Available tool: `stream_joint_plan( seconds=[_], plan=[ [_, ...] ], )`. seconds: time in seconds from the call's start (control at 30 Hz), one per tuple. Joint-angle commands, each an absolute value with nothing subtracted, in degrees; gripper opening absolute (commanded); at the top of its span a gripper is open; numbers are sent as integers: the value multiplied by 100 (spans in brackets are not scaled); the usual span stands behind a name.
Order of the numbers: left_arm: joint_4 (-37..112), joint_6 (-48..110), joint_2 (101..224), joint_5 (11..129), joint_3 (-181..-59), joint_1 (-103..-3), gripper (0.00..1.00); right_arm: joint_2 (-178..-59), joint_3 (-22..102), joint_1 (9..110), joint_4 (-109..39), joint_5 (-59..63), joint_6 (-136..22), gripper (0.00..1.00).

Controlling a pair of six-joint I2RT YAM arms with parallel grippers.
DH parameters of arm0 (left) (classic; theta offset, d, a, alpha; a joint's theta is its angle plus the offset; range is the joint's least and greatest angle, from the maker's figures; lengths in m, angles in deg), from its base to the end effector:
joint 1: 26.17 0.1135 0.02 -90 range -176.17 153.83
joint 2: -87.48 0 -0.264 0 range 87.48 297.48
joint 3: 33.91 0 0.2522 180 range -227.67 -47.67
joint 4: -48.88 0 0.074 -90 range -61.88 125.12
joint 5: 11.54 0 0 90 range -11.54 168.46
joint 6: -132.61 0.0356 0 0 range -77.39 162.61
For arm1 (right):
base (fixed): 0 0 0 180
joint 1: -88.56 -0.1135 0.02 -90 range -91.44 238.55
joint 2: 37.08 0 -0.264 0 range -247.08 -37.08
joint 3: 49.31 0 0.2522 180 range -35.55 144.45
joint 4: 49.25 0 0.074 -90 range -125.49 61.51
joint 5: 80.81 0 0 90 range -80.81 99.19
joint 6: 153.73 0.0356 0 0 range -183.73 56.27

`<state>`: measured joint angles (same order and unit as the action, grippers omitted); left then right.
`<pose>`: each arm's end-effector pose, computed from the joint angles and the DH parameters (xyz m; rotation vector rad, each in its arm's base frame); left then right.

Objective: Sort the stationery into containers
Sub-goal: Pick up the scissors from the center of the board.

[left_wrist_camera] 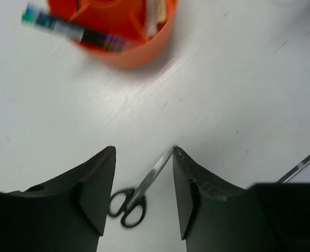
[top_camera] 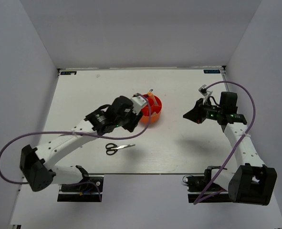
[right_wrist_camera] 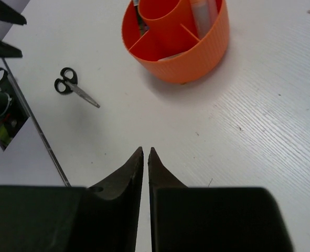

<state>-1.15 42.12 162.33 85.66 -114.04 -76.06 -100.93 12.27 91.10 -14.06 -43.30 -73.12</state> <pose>0.1837 -0.2111 0.3146 0.9304 2.1710 -0.2844 0.2326 0.0179 0.2823 -0.6057 1.9685 0.8787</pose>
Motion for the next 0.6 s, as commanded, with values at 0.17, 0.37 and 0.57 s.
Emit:
stream_joint_plan(
  seconds=[0.17,0.37,0.57],
  plan=[
    [-1191,4726,15937,7986,-10181,-6468,23,-10431,1438,8539,-1194,-4381,-7639,16],
    [-1374,4956,16648,8214,-10585,-6335,22,-10475,1429,8442,-1132,-4249,-7762,18],
    [-1646,4772,17176,8742,-10559,-6080,31,-10510,1464,8434,-1053,-4284,-7876,20]
  ],
)
